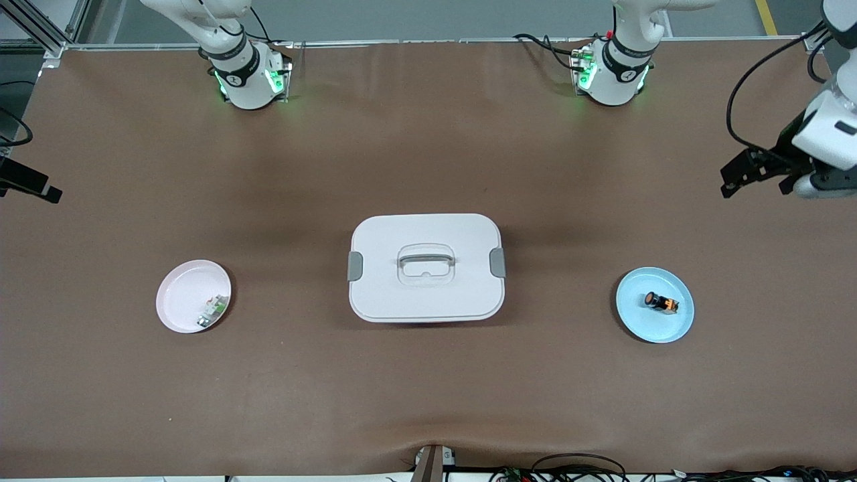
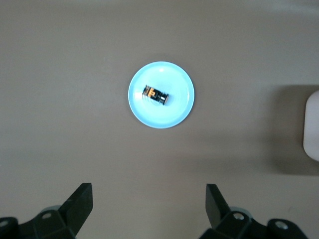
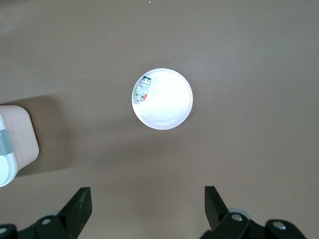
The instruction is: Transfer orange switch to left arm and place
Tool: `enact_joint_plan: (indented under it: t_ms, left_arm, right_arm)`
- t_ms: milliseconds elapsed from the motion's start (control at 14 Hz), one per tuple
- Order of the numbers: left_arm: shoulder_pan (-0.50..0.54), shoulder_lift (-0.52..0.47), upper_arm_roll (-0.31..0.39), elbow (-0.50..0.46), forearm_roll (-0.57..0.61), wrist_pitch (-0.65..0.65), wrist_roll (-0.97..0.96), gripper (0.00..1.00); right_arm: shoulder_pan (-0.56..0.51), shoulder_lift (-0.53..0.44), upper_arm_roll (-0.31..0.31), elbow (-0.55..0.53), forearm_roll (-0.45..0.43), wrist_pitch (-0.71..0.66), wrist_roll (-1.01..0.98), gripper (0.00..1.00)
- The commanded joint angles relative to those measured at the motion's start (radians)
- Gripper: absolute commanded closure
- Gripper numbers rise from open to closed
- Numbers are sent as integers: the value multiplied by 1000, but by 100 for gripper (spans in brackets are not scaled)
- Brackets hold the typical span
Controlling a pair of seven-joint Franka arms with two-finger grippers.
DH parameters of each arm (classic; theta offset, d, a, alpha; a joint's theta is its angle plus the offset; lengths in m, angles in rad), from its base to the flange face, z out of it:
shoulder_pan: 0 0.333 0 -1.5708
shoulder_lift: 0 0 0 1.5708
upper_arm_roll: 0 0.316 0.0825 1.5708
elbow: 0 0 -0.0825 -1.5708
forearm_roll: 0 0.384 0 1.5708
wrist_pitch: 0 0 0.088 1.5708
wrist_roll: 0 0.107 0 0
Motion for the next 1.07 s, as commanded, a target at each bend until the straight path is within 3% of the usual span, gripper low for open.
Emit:
enact_joint_plan:
  t_ms: [0,358,501,716,788,1003]
  left_arm:
    - [32,-111,-37,-99,-10,37,13,0]
    - [60,-139,-54,-64,-61,48,9,0]
    - [57,-68,-55,37,-56,4,4,0]
    - [60,98,-56,250,-55,-188,16,0]
    - [63,123,-52,281,-55,-223,24,0]
    - [60,128,-52,254,-56,-228,25,0]
  right_arm:
    - [-8,3,10,13,2,-8,-9,0]
    - [-7,4,10,15,-13,-4,-78,0]
    - [2,4,14,15,-58,-2,-84,0]
    - [18,4,13,15,-72,7,-94,0]
    - [18,4,13,15,-72,6,-92,0]
    - [16,3,13,15,-70,6,-90,0]
